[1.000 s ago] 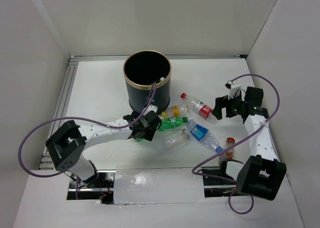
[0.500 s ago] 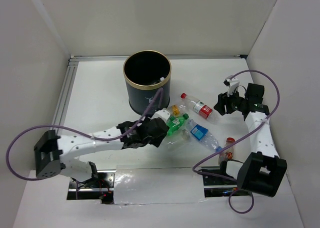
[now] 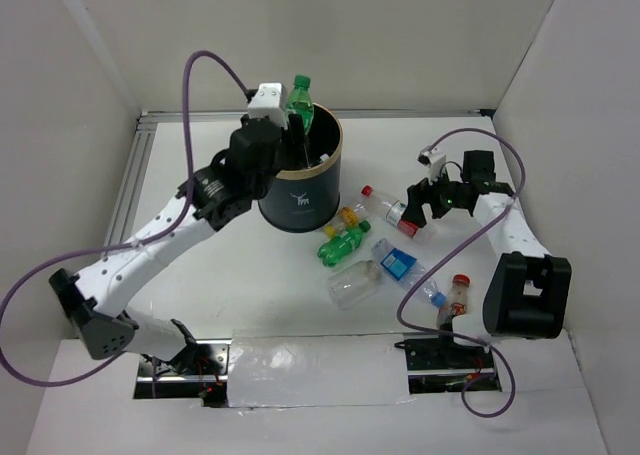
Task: Put the plastic bottles in the bin
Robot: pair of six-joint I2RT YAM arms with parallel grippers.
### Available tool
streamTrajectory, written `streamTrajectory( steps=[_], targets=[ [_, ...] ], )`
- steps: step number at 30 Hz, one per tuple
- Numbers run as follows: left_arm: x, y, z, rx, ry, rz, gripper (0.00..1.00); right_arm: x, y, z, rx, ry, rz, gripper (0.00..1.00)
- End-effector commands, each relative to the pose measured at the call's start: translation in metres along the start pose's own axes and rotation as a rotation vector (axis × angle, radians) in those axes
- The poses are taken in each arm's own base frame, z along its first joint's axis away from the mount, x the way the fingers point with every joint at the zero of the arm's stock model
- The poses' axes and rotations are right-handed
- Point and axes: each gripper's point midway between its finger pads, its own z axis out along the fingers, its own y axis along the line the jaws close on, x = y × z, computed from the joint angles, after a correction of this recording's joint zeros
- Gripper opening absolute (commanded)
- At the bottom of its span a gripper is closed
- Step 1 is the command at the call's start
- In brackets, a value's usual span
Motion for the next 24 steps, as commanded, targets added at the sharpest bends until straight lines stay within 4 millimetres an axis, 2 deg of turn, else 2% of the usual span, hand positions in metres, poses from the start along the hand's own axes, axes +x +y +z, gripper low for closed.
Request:
streamTrajectory(
  steps=[1,2,3,4,5,6,7,10,13,14,15,16,17,18,19,20,22,23,24],
  targets=[
    [-0.006,0.023,0.038,-0.094,-0.010,0.005,0.23,-0.022,0.005,0.002,0.021,-0.047,-0.080,0.99],
    [-0.004,0.027,0.045,-0.105,-0.002,0.006,0.28,-0.024,0.006,0.004,0.024,-0.048,-0.081,0.99],
    [0.012,0.032,0.057,-0.125,0.041,0.016,0.37,-0.024,0.007,0.006,0.030,-0.038,-0.088,0.99],
    [0.009,0.038,0.063,-0.136,0.041,0.000,0.51,-0.023,0.011,0.010,0.026,-0.032,-0.092,0.99],
    [0.013,0.034,0.065,-0.116,0.061,0.004,0.80,-0.020,0.009,0.016,0.030,-0.017,-0.094,0.99],
    [0.017,0.041,0.069,-0.133,0.076,0.018,0.92,-0.017,0.008,0.020,0.034,-0.002,-0.094,0.99],
    [0.014,0.040,0.068,-0.130,0.068,0.015,1.00,-0.015,0.004,0.023,0.057,0.014,-0.100,0.99],
    [0.008,0.036,0.060,-0.119,0.074,0.040,1.00,-0.005,-0.001,0.037,0.069,0.060,-0.089,0.99],
    [-0.012,0.024,0.029,-0.085,0.022,0.095,1.00,0.006,-0.011,0.049,0.092,0.107,-0.092,0.99],
    [-0.004,0.004,0.015,-0.027,0.035,0.129,1.00,0.012,-0.015,0.056,0.096,0.126,-0.084,0.99],
    [-0.011,-0.003,-0.003,0.006,0.014,0.140,1.00,0.015,-0.019,0.060,0.103,0.132,-0.092,0.99],
    [-0.002,-0.012,-0.015,0.048,0.030,0.163,1.00,0.019,-0.021,0.065,0.110,0.149,-0.095,0.99],
    [0.026,-0.031,-0.027,0.122,0.081,0.200,1.00,0.024,-0.022,0.068,0.103,0.163,-0.096,0.99],
    [0.045,-0.047,-0.039,0.216,0.125,0.218,0.97,0.030,-0.026,0.075,0.107,0.178,-0.090,0.96],
    [0.059,-0.054,-0.053,0.272,0.151,0.223,0.97,0.035,-0.027,0.077,0.100,0.190,-0.093,0.94],
    [0.104,-0.071,-0.063,0.340,0.225,0.268,0.96,0.034,-0.029,0.079,0.098,0.193,-0.103,0.91],
    [0.146,-0.085,-0.081,0.409,0.306,0.264,0.96,0.041,-0.027,0.083,0.072,0.215,-0.115,0.71],
    [0.195,-0.089,-0.092,0.432,0.391,0.315,0.96,0.037,-0.025,0.082,0.053,0.208,-0.128,0.61],
    [0.211,-0.099,-0.095,0.453,0.400,0.297,0.99,0.037,-0.019,0.078,0.022,0.219,-0.140,0.40]
  ],
)
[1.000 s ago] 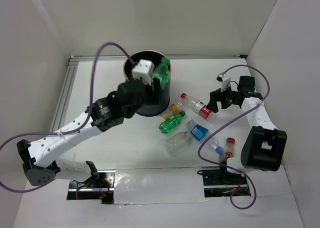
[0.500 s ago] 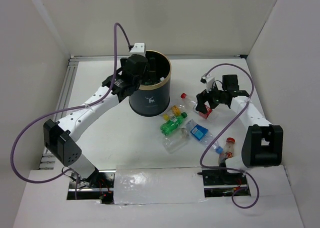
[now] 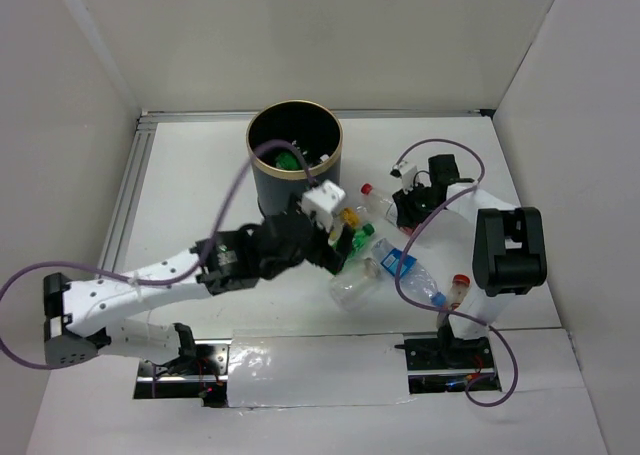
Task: Put the plastic bottles in the bin
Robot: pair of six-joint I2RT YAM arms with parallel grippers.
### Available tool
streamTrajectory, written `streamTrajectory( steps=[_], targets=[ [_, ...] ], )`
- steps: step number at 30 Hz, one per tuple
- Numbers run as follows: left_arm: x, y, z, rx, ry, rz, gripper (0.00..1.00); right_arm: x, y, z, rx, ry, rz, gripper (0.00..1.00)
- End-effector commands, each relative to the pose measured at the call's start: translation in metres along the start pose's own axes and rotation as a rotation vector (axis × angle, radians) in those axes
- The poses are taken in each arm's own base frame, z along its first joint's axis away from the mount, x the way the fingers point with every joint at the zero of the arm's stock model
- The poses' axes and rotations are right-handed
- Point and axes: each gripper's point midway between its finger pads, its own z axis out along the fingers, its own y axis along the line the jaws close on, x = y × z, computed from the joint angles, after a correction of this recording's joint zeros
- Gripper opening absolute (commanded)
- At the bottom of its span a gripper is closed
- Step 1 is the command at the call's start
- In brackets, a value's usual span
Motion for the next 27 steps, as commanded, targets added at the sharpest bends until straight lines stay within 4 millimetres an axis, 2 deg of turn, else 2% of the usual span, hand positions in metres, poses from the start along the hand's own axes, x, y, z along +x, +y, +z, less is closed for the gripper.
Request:
streamTrajectory(
  steps=[1,2,3,4,5,6,7,8,9,10,11,12,13,14,15,16,19,21,22,24,25,27],
  targets=[
    [0.095,-0.042,0.026,0.087,0.183,0.000,0.99,-0.017,0.001,-0.010,-0.023,-0.035,-0.080,0.34],
    [0.121,-0.051,0.036,0.089,0.231,0.009,0.99,-0.027,0.000,-0.020,-0.031,-0.069,-0.092,0.30],
    [0.144,-0.063,0.038,0.098,0.265,0.022,0.99,-0.036,0.003,-0.039,-0.024,-0.097,-0.106,0.27],
    [0.152,-0.073,0.044,0.109,0.270,0.013,0.99,-0.047,0.006,-0.051,-0.022,-0.128,-0.130,0.25],
    [0.165,-0.079,0.048,0.106,0.295,0.004,0.99,-0.067,0.004,-0.069,-0.012,-0.188,-0.148,0.21],
    [0.187,-0.088,0.057,0.094,0.337,0.048,0.99,-0.082,0.011,-0.093,-0.003,-0.231,-0.173,0.19],
    [0.192,-0.094,0.063,0.085,0.335,0.061,0.99,-0.097,0.015,-0.108,-0.003,-0.269,-0.193,0.19],
    [0.199,-0.097,0.068,0.070,0.351,0.082,0.99,-0.131,0.017,-0.135,0.005,-0.356,-0.246,0.19],
    [0.194,-0.106,0.074,0.067,0.342,0.088,0.99,-0.149,0.024,-0.149,-0.001,-0.401,-0.272,0.17],
    [0.206,-0.103,0.085,0.031,0.356,0.119,0.99,-0.168,0.030,-0.165,-0.001,-0.450,-0.279,0.16],
    [0.212,-0.102,0.085,0.011,0.374,0.145,0.99,-0.185,0.036,-0.178,-0.003,-0.490,-0.289,0.16],
    [0.209,-0.104,0.089,-0.006,0.367,0.136,0.99,-0.217,0.047,-0.205,-0.007,-0.577,-0.342,0.16],
    [0.217,-0.097,0.094,-0.041,0.372,0.155,0.99,-0.234,0.050,-0.213,-0.016,-0.622,-0.353,0.16],
    [0.216,-0.097,0.096,-0.054,0.371,0.162,0.99,-0.248,0.058,-0.221,-0.045,-0.656,-0.329,0.16],
    [0.218,-0.096,0.095,-0.061,0.377,0.149,0.99,-0.270,0.072,-0.242,-0.089,-0.728,-0.375,0.16],
    [0.220,-0.093,0.096,-0.075,0.377,0.156,0.99,-0.280,0.083,-0.241,-0.146,-0.748,-0.383,0.16],
    [0.227,-0.090,0.094,-0.089,0.392,0.144,0.99,-0.311,0.121,-0.256,-0.295,-0.858,-0.421,0.19],
    [0.226,-0.093,0.086,-0.068,0.393,0.136,0.99,-0.327,0.134,-0.245,-0.330,-0.873,-0.444,0.22],
    [0.226,-0.094,0.079,-0.062,0.389,0.118,0.99,-0.337,0.158,-0.245,-0.366,-0.884,-0.491,0.22],
    [0.227,-0.090,0.067,-0.074,0.397,0.111,0.99,-0.341,0.176,-0.226,-0.427,-0.859,-0.500,0.23],
    [0.224,-0.092,0.062,-0.079,0.384,0.078,0.99,-0.345,0.192,-0.218,-0.443,-0.859,-0.515,0.25],
    [0.221,-0.091,0.045,-0.080,0.367,0.060,0.99,-0.352,0.201,-0.202,-0.463,-0.852,-0.502,0.27]
  ],
)
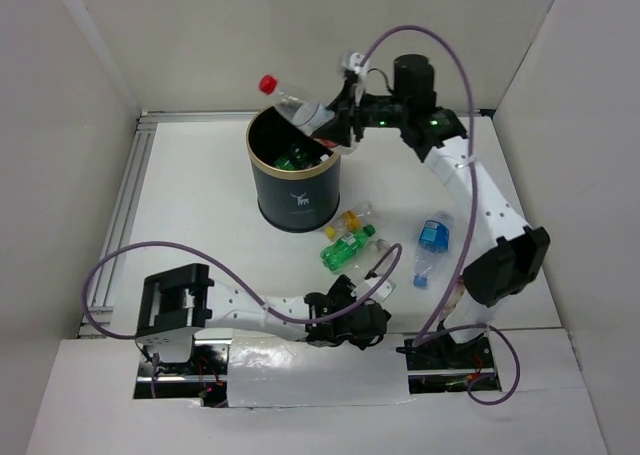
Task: Put the plastic bottles in the bin
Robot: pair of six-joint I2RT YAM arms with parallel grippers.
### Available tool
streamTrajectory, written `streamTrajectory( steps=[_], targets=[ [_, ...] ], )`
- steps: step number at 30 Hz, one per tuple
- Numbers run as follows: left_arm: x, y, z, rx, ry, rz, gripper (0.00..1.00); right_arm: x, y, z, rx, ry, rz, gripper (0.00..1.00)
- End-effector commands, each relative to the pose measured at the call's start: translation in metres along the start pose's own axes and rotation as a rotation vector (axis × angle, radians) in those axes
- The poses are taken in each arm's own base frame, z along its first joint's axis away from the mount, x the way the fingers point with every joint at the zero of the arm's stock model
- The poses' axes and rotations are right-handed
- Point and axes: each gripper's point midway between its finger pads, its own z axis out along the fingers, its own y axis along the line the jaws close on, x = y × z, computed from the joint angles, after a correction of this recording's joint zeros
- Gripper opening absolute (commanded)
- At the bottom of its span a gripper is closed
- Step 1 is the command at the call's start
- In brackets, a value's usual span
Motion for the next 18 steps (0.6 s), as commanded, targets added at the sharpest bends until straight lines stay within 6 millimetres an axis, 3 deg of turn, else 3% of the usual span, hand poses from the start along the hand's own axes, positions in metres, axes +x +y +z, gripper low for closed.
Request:
streamTrajectory(
  steps=[1,4,6,8,9,10,14,18],
  targets=[
    [-0.014,0.000,-0.035,0.004,-0.084,-0.102,0.99,-0.012,0.008,0.029,-0.040,-0.049,0.005,0.27],
    [-0.016,0.004,-0.053,0.003,-0.101,-0.133,0.99,0.007,0.001,0.047,-0.053,-0.038,0.070,0.36],
    [-0.017,0.005,-0.059,0.001,-0.106,-0.150,0.99,0.011,-0.005,0.051,-0.043,-0.035,0.071,0.49],
    [-0.022,0.008,-0.066,0.000,-0.122,-0.182,0.99,0.013,-0.012,0.053,-0.010,-0.028,0.083,0.73],
    [-0.019,0.010,-0.064,-0.012,-0.122,-0.186,0.99,0.013,-0.014,0.053,0.002,-0.025,0.084,0.91],
    [-0.024,0.012,-0.068,-0.010,-0.137,-0.208,0.99,0.012,-0.015,0.050,0.019,-0.018,0.087,1.00],
    [-0.032,0.016,-0.077,-0.006,-0.170,-0.257,0.99,-0.002,-0.040,0.016,0.108,-0.051,0.127,1.00],
    [-0.036,0.019,-0.080,-0.014,-0.189,-0.264,0.99,0.001,-0.058,-0.006,0.166,-0.047,0.156,1.00]
  ],
)
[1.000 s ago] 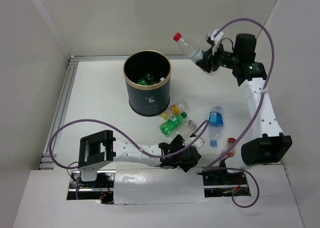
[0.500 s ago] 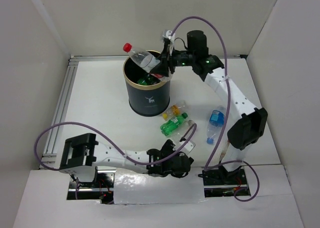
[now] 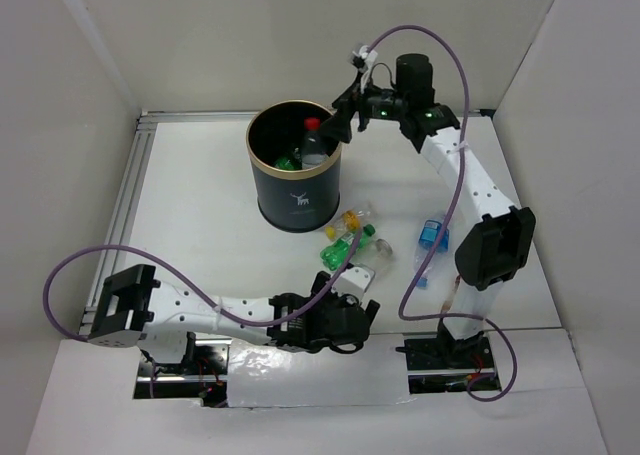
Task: Put the plastic bottles in the bin
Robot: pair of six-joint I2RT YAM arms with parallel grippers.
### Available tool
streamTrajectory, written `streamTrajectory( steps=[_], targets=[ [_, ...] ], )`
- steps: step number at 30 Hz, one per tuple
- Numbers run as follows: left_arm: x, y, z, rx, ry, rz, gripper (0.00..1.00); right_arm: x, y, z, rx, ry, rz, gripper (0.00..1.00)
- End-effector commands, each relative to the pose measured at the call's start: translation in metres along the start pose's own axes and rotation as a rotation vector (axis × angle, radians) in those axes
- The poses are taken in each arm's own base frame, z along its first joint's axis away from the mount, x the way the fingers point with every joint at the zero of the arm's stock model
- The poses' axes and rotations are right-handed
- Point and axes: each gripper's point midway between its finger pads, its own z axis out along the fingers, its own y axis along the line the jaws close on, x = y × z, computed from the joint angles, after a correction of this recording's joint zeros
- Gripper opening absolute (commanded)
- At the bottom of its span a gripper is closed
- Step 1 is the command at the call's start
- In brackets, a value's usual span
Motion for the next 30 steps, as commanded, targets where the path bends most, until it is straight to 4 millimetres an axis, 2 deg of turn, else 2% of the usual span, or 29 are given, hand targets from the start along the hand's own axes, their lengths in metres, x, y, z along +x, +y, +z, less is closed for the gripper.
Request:
streamTrajectory(
  steps=[1,2,3,4,5,6,7,8,9,10,11,12,13,14,15,17,18,20,21,22,24,30],
  targets=[
    [-0.012,0.007,-0.007,-0.026,-0.048,-0.050,0.99,-0.045,-0.012,-0.037,0.104,-0.081,-0.025,1.00],
    [-0.010,0.009,-0.007,-0.031,-0.043,-0.044,0.99,-0.045,-0.017,-0.048,0.138,-0.075,-0.013,1.00],
    [-0.010,0.011,-0.007,-0.043,-0.044,-0.051,0.99,-0.042,-0.042,-0.072,0.260,-0.062,0.029,1.00],
    [-0.012,0.011,-0.009,-0.038,-0.049,-0.057,0.99,-0.040,-0.047,-0.095,0.352,-0.042,0.084,1.00],
    [-0.013,0.015,-0.010,-0.046,-0.059,-0.069,0.99,-0.028,-0.059,-0.112,0.445,-0.020,0.150,1.00],
    [-0.010,0.016,-0.009,-0.051,-0.054,-0.076,0.99,0.006,-0.063,-0.124,0.459,0.044,0.197,1.00],
    [-0.009,0.019,-0.010,-0.050,-0.055,-0.077,0.99,0.031,-0.065,-0.156,0.505,0.102,0.253,0.95],
    [-0.006,0.024,-0.009,-0.067,-0.058,-0.068,0.99,0.053,-0.066,-0.170,0.525,0.152,0.294,0.81],
    [-0.007,0.025,-0.008,-0.073,-0.065,-0.068,0.99,0.097,-0.071,-0.189,0.571,0.226,0.403,0.55],
    [-0.007,0.025,-0.008,-0.073,-0.065,-0.068,0.99,0.124,-0.058,-0.203,0.586,0.305,0.493,0.50],
    [-0.009,0.026,-0.008,-0.083,-0.075,-0.068,0.99,0.141,-0.054,-0.216,0.610,0.343,0.527,0.50],
    [-0.006,0.031,-0.006,-0.104,-0.072,-0.044,0.99,0.174,-0.047,-0.228,0.639,0.404,0.590,0.50],
    [-0.009,0.031,-0.008,-0.111,-0.078,-0.043,0.99,0.189,-0.049,-0.249,0.694,0.421,0.631,0.50],
    [-0.014,0.032,-0.009,-0.121,-0.092,-0.052,0.99,0.198,-0.044,-0.260,0.729,0.437,0.660,0.58],
    [-0.011,0.033,-0.007,-0.131,-0.084,-0.057,0.99,0.209,-0.045,-0.271,0.748,0.457,0.667,0.64],
    [-0.009,0.037,-0.007,-0.149,-0.083,-0.064,0.99,0.235,-0.034,-0.289,0.780,0.527,0.738,0.74],
    [-0.007,0.037,-0.006,-0.154,-0.079,-0.058,0.99,0.243,-0.032,-0.294,0.777,0.554,0.741,0.84],
    [-0.007,0.036,-0.005,-0.153,-0.080,-0.081,0.99,0.267,-0.029,-0.299,0.791,0.612,0.796,0.90],
    [-0.001,0.037,-0.003,-0.158,-0.065,-0.083,0.99,0.273,-0.026,-0.299,0.774,0.635,0.816,0.92],
    [0.000,0.037,-0.003,-0.158,-0.065,-0.083,0.99,0.283,-0.023,-0.300,0.768,0.648,0.847,0.98],
    [0.006,0.036,0.001,-0.162,-0.046,-0.071,0.99,0.305,-0.018,-0.296,0.737,0.688,0.912,1.00],
    [-0.005,0.018,0.005,-0.115,-0.059,-0.057,0.99,0.349,-0.014,-0.279,0.716,0.748,1.030,1.00]
  ],
)
